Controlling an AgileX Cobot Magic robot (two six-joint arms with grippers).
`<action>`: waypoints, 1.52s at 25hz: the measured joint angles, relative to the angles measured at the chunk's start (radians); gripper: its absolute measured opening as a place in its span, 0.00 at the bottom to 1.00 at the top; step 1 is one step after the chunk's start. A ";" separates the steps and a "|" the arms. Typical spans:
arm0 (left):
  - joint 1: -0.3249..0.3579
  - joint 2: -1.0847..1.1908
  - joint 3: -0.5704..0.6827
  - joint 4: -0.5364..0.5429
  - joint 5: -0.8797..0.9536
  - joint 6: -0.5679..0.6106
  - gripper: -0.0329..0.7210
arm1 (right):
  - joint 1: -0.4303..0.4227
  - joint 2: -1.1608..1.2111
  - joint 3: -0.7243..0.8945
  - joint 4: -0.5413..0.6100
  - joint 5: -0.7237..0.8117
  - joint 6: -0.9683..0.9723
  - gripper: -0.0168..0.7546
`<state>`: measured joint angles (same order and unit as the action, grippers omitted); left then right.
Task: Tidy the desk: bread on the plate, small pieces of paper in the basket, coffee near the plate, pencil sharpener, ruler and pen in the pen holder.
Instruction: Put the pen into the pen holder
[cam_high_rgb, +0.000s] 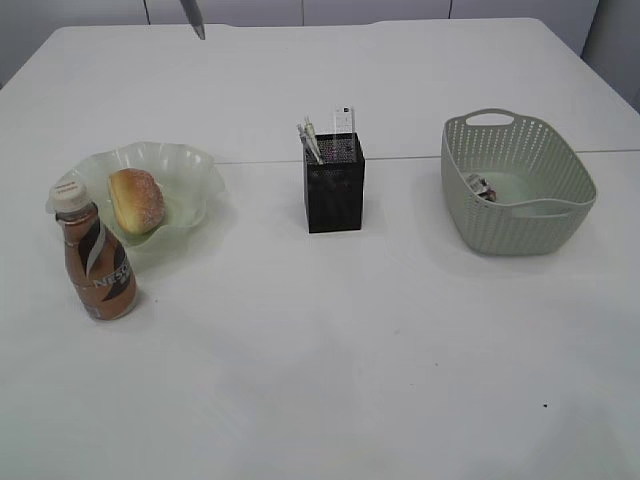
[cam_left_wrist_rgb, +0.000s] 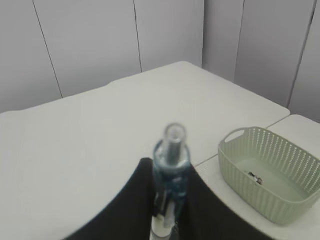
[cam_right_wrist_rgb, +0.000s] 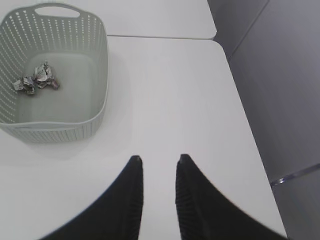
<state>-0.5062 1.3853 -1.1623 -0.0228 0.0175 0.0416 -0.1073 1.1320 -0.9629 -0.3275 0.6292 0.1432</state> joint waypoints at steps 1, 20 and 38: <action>0.000 0.011 -0.027 -0.009 0.043 0.000 0.15 | 0.000 0.000 0.000 -0.001 -0.006 -0.002 0.28; 0.000 0.482 -0.581 -0.081 0.421 -0.004 0.15 | 0.000 -0.002 0.000 -0.005 -0.045 -0.002 0.27; -0.035 0.728 -0.642 -0.244 0.175 -0.008 0.15 | 0.000 -0.002 0.000 -0.005 -0.059 -0.002 0.27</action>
<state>-0.5416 2.1137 -1.8044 -0.2663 0.1928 0.0339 -0.1073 1.1298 -0.9629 -0.3325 0.5700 0.1414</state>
